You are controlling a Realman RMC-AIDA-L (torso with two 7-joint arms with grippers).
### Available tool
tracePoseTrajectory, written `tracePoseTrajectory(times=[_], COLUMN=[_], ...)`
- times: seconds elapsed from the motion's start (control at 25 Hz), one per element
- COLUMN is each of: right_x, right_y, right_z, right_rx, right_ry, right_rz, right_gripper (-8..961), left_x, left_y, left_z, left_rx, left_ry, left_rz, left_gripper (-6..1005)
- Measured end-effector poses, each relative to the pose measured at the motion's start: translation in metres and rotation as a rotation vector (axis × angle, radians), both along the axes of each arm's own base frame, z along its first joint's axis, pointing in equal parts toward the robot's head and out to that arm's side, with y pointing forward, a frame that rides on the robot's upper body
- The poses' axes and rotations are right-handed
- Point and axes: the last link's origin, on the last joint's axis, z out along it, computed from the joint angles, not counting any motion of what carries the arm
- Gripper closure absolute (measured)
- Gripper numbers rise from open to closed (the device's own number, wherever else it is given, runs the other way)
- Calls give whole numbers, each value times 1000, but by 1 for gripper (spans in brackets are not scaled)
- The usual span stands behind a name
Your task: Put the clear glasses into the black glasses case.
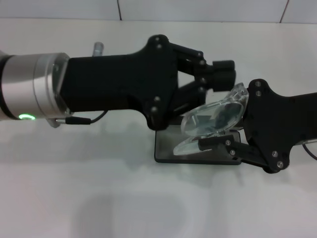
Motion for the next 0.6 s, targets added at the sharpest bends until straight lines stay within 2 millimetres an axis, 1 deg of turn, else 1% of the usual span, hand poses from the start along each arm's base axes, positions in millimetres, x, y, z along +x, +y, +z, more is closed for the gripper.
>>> tracePoseTrajectory(times=[0.28, 0.44, 0.6], right_x=[3, 6, 11], right_y=[-2, -9, -19], right_z=[1, 2, 9], right_rx=[16, 31, 34], right_ry=[10, 28, 83], right_rz=[3, 72, 145], right_gripper=[834, 834, 834], left_x=[-6, -16, -25], left_y=[1, 3, 5], left_z=[10, 20, 30], left_rx=[47, 93, 133], left_ry=[-69, -123, -229], left_rz=[33, 86, 141], left_gripper=[934, 933, 933])
